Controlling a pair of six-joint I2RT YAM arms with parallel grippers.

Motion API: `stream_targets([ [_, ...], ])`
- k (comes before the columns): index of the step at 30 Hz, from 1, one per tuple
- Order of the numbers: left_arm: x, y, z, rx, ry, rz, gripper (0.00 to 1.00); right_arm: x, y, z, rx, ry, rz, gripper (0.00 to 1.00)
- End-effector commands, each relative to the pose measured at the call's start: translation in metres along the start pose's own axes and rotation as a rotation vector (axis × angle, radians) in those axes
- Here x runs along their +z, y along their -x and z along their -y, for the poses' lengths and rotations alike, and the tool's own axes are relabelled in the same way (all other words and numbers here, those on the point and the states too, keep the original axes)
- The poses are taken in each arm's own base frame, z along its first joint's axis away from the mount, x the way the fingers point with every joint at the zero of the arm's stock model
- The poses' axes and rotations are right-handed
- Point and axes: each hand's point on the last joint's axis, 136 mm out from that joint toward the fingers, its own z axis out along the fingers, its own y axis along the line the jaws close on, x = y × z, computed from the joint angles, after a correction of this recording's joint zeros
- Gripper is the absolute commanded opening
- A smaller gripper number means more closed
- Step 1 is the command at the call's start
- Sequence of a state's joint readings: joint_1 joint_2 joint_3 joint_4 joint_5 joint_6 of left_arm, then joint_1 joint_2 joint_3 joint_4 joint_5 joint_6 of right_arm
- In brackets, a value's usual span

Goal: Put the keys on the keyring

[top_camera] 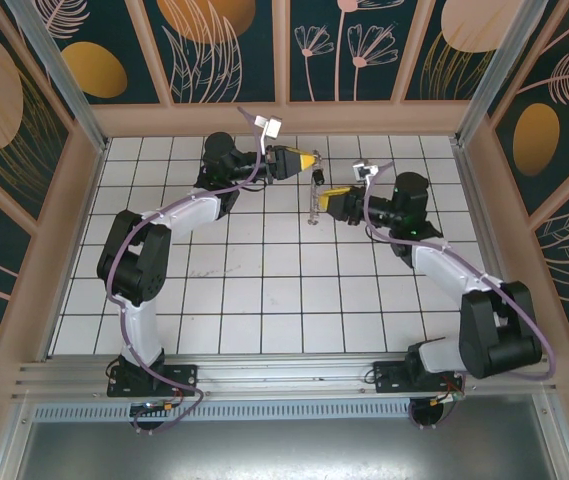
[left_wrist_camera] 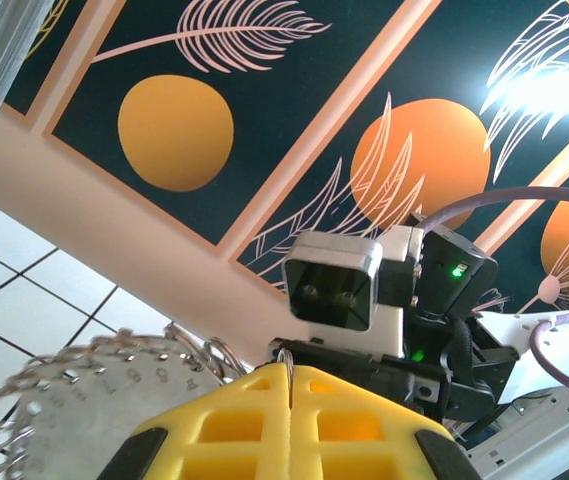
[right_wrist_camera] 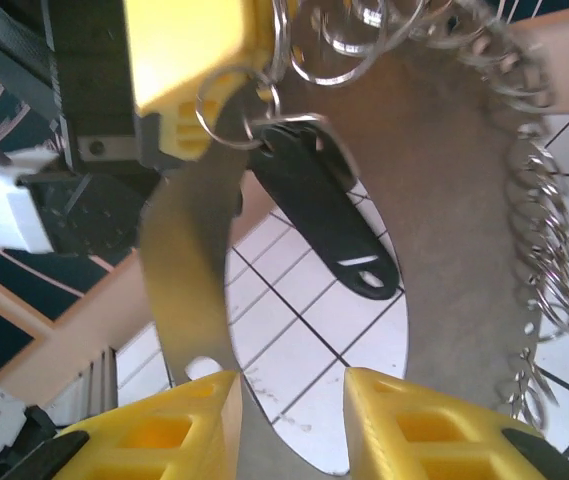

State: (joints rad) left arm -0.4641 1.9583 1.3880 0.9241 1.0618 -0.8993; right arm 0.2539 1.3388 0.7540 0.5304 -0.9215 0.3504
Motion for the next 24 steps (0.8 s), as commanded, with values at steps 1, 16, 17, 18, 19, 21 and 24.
stream_targets([
  [1,-0.001,0.024,0.033,0.114,-0.047,0.048,0.00,-0.010,0.023,-0.019,-0.033,0.035,0.079,0.32],
  [16,-0.001,0.025,0.035,0.114,-0.051,0.053,0.00,-0.003,0.082,-0.017,-0.027,0.016,0.234,0.12],
  [17,0.000,0.025,0.035,0.113,-0.053,0.053,0.00,0.000,0.082,-0.017,-0.023,0.024,0.231,0.11],
  [18,-0.001,0.025,0.035,0.113,-0.054,0.055,0.00,0.004,0.081,-0.017,-0.017,0.031,0.225,0.10],
  [19,-0.001,0.025,0.035,0.113,-0.053,0.056,0.00,0.009,0.079,-0.017,-0.011,0.041,0.216,0.10],
  [21,-0.001,0.025,0.034,0.112,-0.051,0.059,0.00,0.022,0.072,-0.022,0.000,0.074,0.188,0.09],
  [24,-0.001,0.027,0.035,0.115,-0.049,0.063,0.00,0.038,0.059,-0.030,0.005,0.114,0.143,0.07],
])
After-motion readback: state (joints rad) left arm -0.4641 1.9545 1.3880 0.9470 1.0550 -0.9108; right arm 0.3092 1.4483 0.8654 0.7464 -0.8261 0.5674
